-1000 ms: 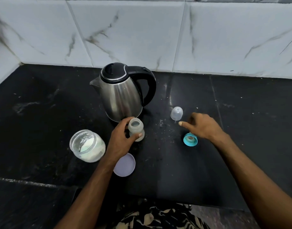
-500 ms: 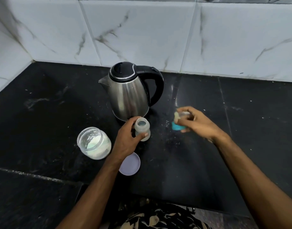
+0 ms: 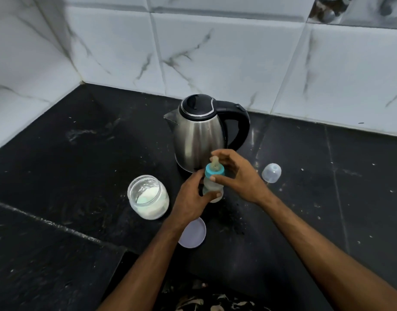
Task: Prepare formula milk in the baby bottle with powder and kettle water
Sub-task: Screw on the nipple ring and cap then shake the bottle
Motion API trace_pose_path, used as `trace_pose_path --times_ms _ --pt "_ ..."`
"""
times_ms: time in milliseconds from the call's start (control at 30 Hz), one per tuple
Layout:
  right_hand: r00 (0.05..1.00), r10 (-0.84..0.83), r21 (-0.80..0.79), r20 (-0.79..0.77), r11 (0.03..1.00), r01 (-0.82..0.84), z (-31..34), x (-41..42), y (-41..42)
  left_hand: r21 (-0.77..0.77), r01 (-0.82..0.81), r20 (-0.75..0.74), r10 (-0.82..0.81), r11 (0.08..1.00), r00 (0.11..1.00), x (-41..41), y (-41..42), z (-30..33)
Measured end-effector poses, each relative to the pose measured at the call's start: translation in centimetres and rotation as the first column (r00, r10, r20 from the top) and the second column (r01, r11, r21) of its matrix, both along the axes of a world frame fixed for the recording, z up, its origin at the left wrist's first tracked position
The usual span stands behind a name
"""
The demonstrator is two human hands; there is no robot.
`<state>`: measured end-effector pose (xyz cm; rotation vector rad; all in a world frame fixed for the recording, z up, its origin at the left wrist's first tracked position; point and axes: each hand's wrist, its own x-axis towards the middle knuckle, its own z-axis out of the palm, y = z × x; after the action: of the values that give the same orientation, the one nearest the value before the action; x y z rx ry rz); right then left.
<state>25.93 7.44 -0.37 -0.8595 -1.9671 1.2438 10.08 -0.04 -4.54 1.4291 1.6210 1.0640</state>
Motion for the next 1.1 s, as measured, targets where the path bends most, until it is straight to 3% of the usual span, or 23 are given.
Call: trace_pose_path --times_ms 367,733,867,1000,1100 --pt "0.980 0.089 0.122 0.176 0.986 -0.111 -0.1 0.1 0.3 -0.010 -0.011 -0.031 0.010 1.000 0.999 -0.2 0.3 -0.5" --pt "0.971 -0.051 0.302 0.233 0.953 -0.022 -1.5 -0.4 -0.1 0.022 -0.005 -0.037 0.006 1.000 0.999 -0.2 0.2 -0.4" --pt "0.956 -0.039 0.241 0.290 0.970 -0.033 -1.0 0.4 0.3 0.016 -0.004 -0.038 0.005 1.000 0.999 -0.2 0.1 -0.1" --pt "0.887 0.066 0.222 0.457 0.957 -0.186 -0.2 0.7 1.6 0.017 -0.015 -0.041 0.016 1.000 0.999 -0.2 0.2 0.0" --pt "0.913 0.071 0.216 0.402 0.962 -0.170 -0.1 0.6 1.8 0.008 -0.011 -0.027 0.011 1.000 1.000 -0.2 0.2 0.1"
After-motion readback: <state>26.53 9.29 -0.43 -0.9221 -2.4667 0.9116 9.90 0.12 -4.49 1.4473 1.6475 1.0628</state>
